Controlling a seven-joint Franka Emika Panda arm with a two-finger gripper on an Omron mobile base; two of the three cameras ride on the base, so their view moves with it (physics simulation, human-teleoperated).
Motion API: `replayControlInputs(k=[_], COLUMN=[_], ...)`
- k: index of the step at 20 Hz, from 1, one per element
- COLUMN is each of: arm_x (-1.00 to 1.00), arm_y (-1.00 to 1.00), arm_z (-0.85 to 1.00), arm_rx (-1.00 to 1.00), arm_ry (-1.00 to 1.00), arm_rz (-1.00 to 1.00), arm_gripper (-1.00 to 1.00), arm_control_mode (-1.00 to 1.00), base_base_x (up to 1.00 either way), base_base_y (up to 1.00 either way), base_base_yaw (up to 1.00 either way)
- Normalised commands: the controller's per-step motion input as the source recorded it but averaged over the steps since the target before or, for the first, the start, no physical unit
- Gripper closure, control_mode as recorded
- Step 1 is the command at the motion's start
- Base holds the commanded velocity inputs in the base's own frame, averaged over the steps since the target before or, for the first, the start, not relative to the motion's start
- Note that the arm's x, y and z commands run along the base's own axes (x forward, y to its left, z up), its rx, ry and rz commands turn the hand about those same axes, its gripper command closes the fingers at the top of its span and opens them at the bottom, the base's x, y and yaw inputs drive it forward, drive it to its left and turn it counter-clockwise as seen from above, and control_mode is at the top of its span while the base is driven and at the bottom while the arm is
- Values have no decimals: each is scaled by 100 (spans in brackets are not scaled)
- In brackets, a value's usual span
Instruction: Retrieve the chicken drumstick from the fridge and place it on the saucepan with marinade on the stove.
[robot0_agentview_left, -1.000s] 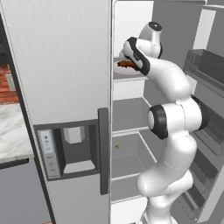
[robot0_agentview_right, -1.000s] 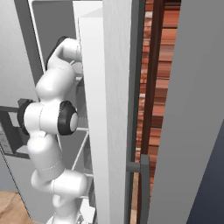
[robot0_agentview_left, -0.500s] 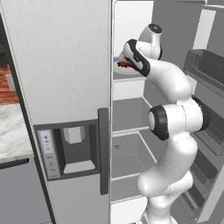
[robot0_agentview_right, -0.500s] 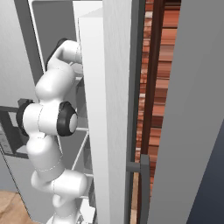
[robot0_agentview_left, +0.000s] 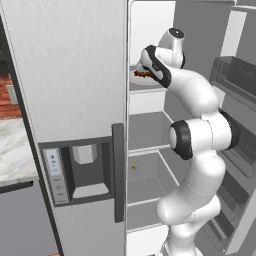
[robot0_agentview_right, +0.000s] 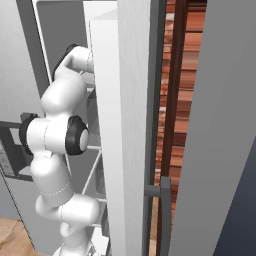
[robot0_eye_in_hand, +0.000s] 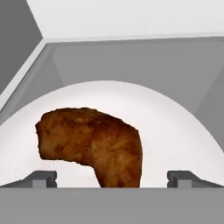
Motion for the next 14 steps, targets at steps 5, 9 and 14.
replayControlInputs(k=[5, 9, 14], arm_x=[1, 15, 24], arm_y=[0, 0, 0], arm_z=[-7, -6, -6], arm_rx=[0, 0, 0], arm_ry=[4, 0, 0], arm_rz=[3, 4, 4], arm_gripper=[-100, -100, -100], arm_control_mode=[-100, -100, -100], base_base_x=[0, 0, 0], base_base_y=[0, 0, 0], base_base_yaw=[0, 0, 0])
